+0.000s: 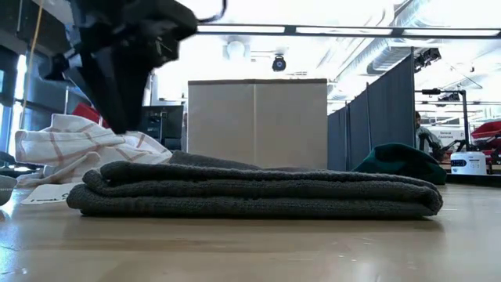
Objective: Fold towel
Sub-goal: Stack the folded dark grey towel on top of the grey checkered towel
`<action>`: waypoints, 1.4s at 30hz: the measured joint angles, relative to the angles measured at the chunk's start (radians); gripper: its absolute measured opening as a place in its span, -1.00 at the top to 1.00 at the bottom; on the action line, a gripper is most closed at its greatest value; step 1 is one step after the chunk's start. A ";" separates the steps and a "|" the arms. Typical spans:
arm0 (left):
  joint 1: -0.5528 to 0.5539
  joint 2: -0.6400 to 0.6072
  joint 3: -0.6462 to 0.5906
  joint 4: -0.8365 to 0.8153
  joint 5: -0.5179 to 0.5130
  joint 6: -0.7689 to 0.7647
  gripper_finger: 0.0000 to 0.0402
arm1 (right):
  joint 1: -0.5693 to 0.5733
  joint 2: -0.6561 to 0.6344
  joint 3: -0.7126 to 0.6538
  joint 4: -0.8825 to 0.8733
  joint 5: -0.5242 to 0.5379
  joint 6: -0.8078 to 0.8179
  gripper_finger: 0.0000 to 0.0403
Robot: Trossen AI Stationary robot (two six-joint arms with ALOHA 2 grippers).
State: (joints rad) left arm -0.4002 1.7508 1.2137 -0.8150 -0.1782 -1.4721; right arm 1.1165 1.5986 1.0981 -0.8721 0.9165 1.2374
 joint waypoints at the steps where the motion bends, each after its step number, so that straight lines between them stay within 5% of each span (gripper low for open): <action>1: 0.006 0.011 0.000 0.032 0.006 0.000 0.48 | 0.010 0.000 0.000 -0.006 0.000 0.009 1.00; 8: 0.049 0.040 0.000 0.125 0.036 -0.052 0.11 | 0.069 0.000 0.000 -0.034 0.000 0.015 1.00; 16: 0.062 0.054 0.000 0.124 0.012 -0.121 -0.07 | 0.107 0.004 0.000 -0.061 0.013 0.020 1.00; 38: 0.064 0.181 0.002 0.057 0.056 -0.103 -0.07 | 0.115 0.098 0.000 -0.062 0.043 0.025 1.00; 42: 0.065 0.188 0.003 0.060 0.055 -0.064 0.27 | 0.115 0.098 0.000 -0.063 0.046 0.041 1.00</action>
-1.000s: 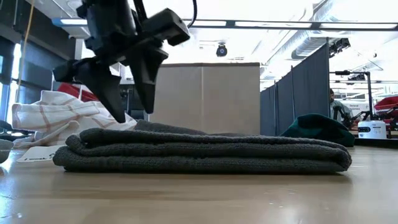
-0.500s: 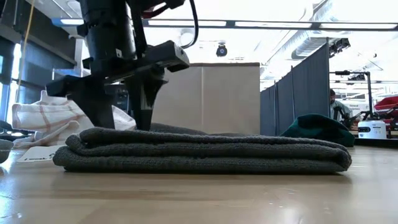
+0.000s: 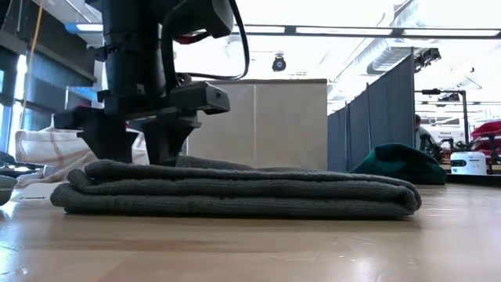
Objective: Fold towel
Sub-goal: Stack the folded dark grey towel on top of the grey checkered towel
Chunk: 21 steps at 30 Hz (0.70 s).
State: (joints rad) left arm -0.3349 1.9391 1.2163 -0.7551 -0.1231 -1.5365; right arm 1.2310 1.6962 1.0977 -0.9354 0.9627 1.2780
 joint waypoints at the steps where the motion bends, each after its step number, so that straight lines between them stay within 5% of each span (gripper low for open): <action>1: 0.000 0.002 0.000 0.000 -0.002 0.009 0.36 | 0.000 0.000 0.000 0.000 0.001 0.002 1.00; 6: -0.001 0.007 -0.001 0.003 -0.033 0.057 0.84 | 0.000 0.000 0.000 0.003 0.000 0.009 1.00; 12: -0.006 0.014 0.046 -0.013 -0.046 0.046 0.82 | 0.000 0.000 0.000 0.009 -0.021 0.009 1.00; 21: -0.150 0.015 0.287 -0.045 -0.092 -0.065 0.82 | 0.000 0.000 0.000 0.009 -0.039 0.007 1.00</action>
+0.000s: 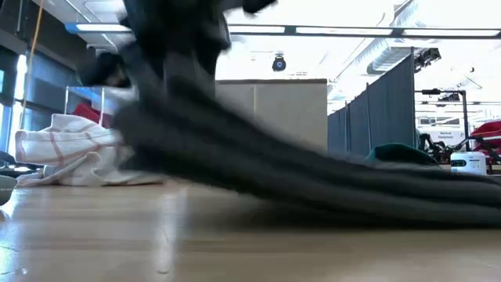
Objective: Fold towel
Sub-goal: Stack the folded dark grey towel on top of the grey checkered towel
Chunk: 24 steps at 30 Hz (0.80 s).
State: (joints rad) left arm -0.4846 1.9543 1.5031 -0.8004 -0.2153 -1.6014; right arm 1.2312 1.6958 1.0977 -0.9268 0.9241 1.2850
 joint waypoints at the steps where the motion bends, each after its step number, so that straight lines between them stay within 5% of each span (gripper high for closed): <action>1: -0.023 0.001 0.023 -0.033 0.000 -0.033 0.82 | 0.000 0.000 0.000 0.000 0.000 0.000 1.00; 12: -0.234 -0.002 0.181 -0.334 0.075 -0.374 0.82 | 0.000 0.000 0.000 -0.008 0.033 -0.006 1.00; 24: -0.356 -0.005 0.310 -0.743 0.259 -0.580 0.82 | 0.000 0.000 0.000 -0.023 0.054 -0.009 1.00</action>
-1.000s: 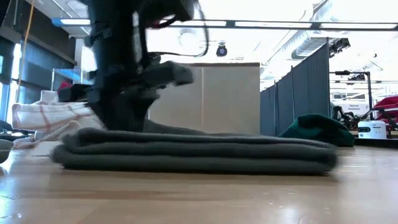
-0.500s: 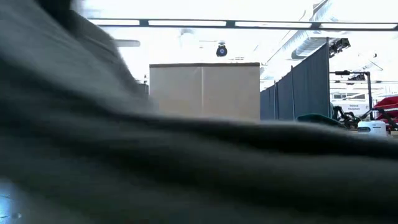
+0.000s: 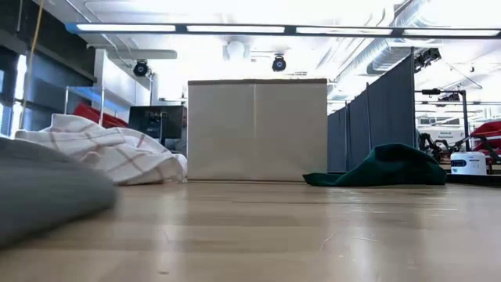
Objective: Fold towel
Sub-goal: Stack the folded dark grey towel on top of the grey checkered towel
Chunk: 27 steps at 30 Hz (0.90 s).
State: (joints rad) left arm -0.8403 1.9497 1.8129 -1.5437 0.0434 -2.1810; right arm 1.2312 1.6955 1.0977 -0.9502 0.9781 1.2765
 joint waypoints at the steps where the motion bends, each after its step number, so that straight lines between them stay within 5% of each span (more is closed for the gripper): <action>1: -0.006 -0.003 0.013 -0.014 0.000 -0.007 0.82 | 0.000 0.000 0.000 -0.002 0.003 0.000 1.00; 18: -0.042 -0.161 -0.051 -0.025 -0.117 0.027 0.82 | -0.009 0.000 0.000 -0.024 0.028 -0.001 1.00; 27: -0.101 -0.328 -0.260 -0.019 0.021 -0.017 0.82 | -0.016 0.000 0.000 -0.034 0.012 -0.001 1.00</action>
State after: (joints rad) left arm -0.9416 1.6213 1.5528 -1.5626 0.0640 -2.1978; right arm 1.2156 1.6951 1.0977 -0.9843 0.9902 1.2758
